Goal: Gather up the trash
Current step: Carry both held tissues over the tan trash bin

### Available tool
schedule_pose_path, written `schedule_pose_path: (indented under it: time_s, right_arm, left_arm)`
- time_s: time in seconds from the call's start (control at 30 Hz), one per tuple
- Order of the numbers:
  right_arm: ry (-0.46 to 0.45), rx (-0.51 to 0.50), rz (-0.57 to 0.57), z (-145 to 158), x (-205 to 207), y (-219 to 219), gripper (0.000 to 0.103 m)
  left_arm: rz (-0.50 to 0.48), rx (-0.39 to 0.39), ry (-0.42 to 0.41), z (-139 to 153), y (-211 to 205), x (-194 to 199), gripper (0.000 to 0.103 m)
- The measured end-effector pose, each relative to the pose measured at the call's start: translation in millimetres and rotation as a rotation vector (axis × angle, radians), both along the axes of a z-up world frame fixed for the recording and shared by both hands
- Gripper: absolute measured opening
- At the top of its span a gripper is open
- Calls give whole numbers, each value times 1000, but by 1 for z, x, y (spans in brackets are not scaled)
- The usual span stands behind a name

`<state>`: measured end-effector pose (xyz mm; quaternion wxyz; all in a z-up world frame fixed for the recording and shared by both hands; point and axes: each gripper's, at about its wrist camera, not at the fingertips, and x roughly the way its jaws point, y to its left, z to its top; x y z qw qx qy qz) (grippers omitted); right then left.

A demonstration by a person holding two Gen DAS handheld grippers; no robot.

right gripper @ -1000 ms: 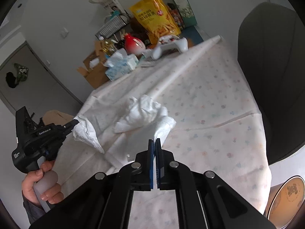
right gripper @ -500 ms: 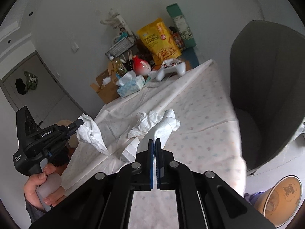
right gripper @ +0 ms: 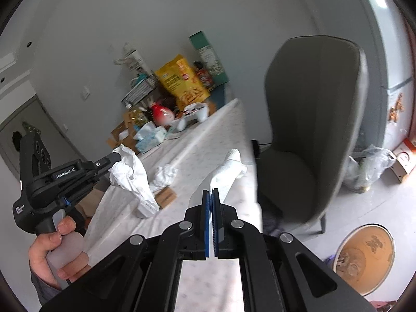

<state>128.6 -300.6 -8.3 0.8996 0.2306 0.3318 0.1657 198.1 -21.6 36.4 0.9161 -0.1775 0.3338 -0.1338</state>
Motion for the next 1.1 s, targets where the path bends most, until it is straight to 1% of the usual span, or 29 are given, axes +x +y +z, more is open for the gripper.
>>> schedule_pose_path:
  time_s: [0.17, 0.37, 0.5, 0.67, 0.9, 1.0, 1.1]
  right_arm:
    - [8, -20, -54, -10, -15, -39, 3]
    - [39, -37, -118, -31, -27, -82, 3]
    - [91, -42, -174, -53, -32, -115, 3]
    - [159, -40, -237, -82, -36, -152, 3]
    - [244, -10, -323, -126, -42, -198, 3]
    - [288, 14, -352, -146, -45, -213, 3]
    - [332, 25, -374, -167, -49, -226, 3]
  left_arm:
    - [-85, 19, 18, -10, -53, 2, 4]
    - [-181, 32, 57, -33, -113, 8, 4]
    - [-230, 36, 93, -55, -147, 16, 4]
    - [-300, 48, 165, -88, -197, 28, 4]
    - [-411, 121, 235, -127, -267, 32, 4]
    - [-440, 138, 266, -144, -288, 35, 4]
    - [-449, 152, 291, -158, -302, 38, 4]
